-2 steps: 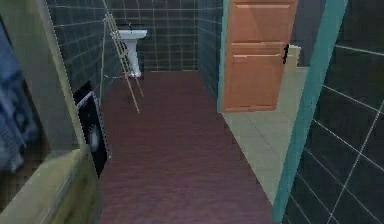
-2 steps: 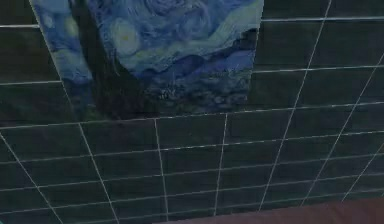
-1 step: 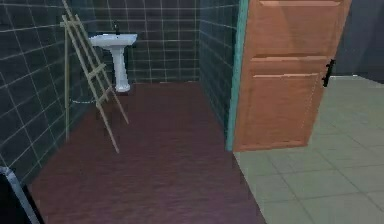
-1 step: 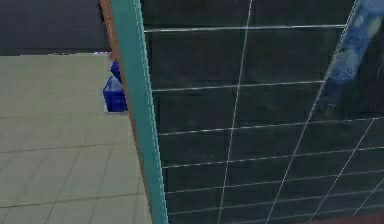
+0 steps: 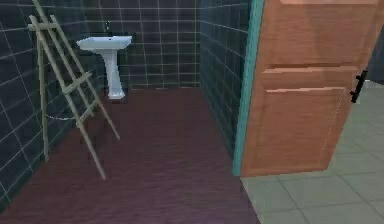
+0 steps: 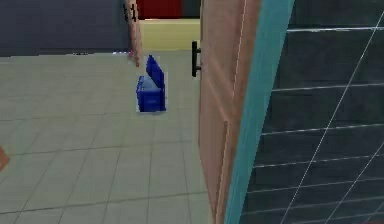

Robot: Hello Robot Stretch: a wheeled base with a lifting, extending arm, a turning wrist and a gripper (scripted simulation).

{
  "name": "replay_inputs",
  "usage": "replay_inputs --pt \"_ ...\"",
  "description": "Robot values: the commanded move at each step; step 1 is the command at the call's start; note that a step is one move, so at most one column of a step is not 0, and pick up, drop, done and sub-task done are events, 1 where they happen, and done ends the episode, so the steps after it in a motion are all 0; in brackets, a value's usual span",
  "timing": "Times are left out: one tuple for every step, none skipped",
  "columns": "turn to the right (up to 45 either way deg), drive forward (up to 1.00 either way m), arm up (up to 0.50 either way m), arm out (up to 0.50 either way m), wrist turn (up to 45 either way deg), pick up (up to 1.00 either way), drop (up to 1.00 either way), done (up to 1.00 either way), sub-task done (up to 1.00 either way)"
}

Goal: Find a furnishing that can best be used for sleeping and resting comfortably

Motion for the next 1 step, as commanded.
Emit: replay_inputs --pt "45.0 0.00 0.00 0.00 0.0 0.00 0.00 0.00 0.00"
